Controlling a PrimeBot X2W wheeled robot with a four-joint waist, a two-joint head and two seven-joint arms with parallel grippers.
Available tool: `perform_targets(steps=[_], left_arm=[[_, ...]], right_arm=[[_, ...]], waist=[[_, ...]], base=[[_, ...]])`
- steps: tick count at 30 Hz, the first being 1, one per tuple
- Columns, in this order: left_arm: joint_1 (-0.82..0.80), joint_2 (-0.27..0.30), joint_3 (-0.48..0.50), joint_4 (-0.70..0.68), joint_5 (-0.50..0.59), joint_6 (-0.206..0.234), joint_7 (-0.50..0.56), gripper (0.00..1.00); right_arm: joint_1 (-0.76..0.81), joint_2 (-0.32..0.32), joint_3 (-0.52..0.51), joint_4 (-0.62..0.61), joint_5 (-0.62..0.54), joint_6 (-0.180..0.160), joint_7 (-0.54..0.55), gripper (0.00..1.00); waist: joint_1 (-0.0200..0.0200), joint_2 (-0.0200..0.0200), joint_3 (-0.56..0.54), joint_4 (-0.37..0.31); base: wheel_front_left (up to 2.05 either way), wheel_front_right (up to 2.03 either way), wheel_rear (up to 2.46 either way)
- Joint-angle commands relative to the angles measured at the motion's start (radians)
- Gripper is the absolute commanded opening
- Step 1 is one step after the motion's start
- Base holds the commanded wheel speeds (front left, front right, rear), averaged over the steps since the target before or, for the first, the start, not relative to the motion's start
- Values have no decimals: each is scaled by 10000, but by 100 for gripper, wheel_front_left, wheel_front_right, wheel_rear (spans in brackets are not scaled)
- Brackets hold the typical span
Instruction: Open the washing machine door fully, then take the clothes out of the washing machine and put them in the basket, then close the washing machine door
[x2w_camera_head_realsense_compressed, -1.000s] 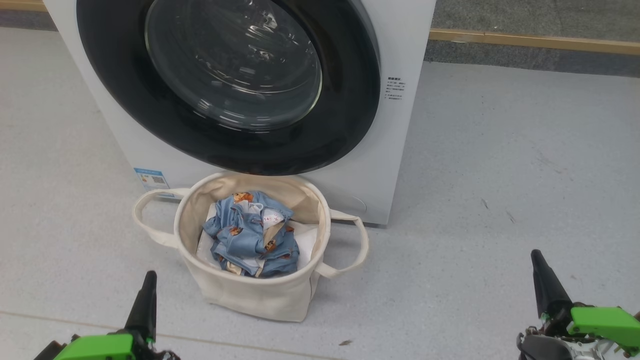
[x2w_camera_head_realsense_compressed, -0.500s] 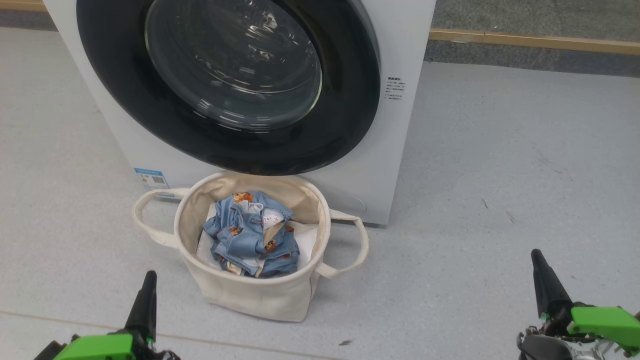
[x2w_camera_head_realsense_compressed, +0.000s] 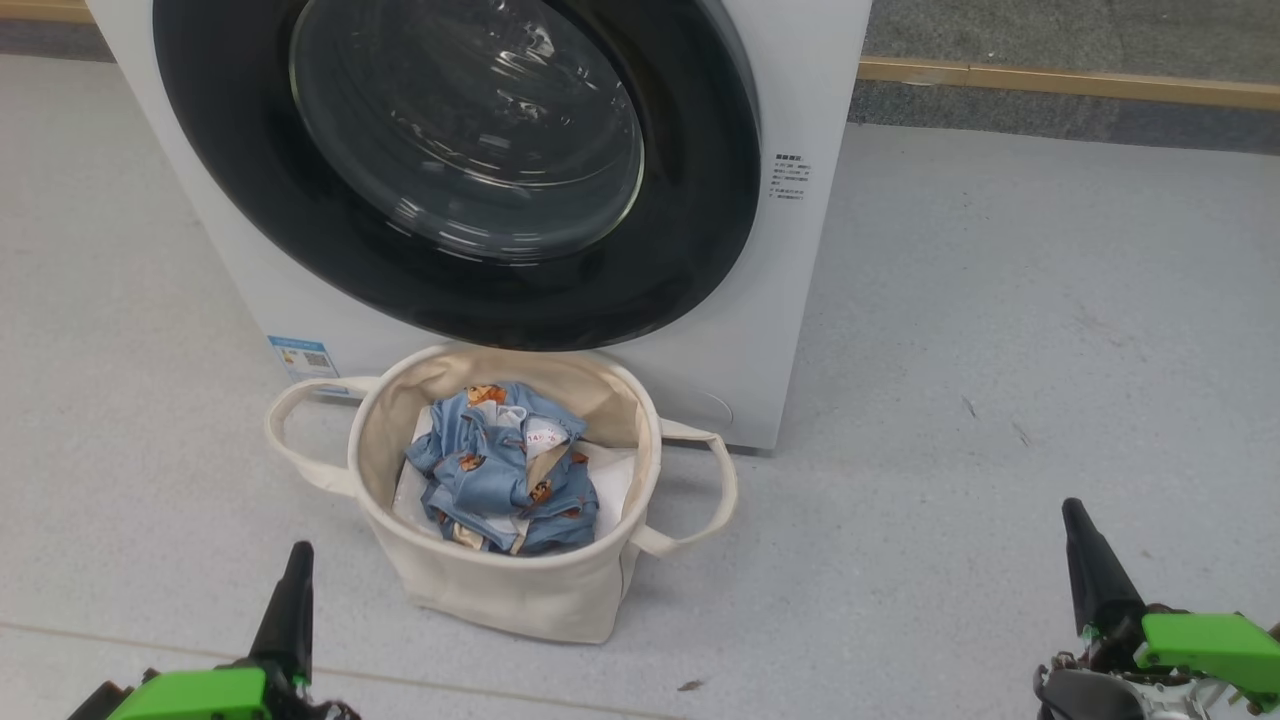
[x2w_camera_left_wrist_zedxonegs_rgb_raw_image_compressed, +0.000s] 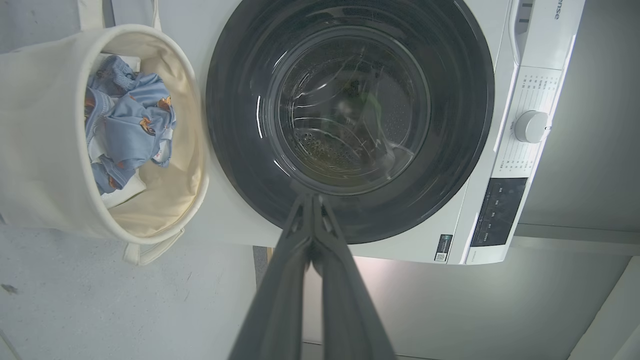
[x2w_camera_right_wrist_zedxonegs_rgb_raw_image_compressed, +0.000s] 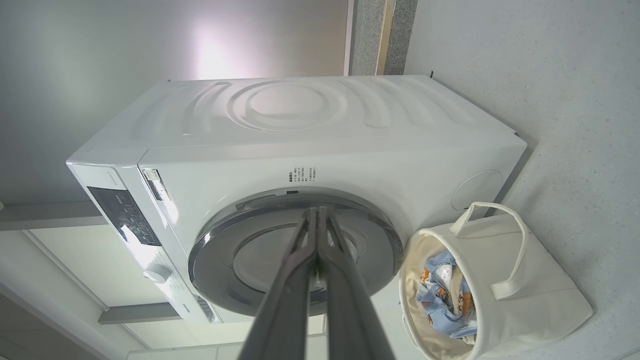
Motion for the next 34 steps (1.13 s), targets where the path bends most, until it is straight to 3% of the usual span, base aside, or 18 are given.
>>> perform_targets(steps=[1,34], left_arm=[[-253,58,341,-375,-34,-69,84,0],[-252,58,340,-376,-35,-69,83,0]], right_arm=[[-314,-60,193,-376,54,2,85,0],[-314,-60,194,-376,55,2,84,0]], waist=[[0,0,0,0],[0,0,0,0]], base=[[0,0,0],[0,0,0]])
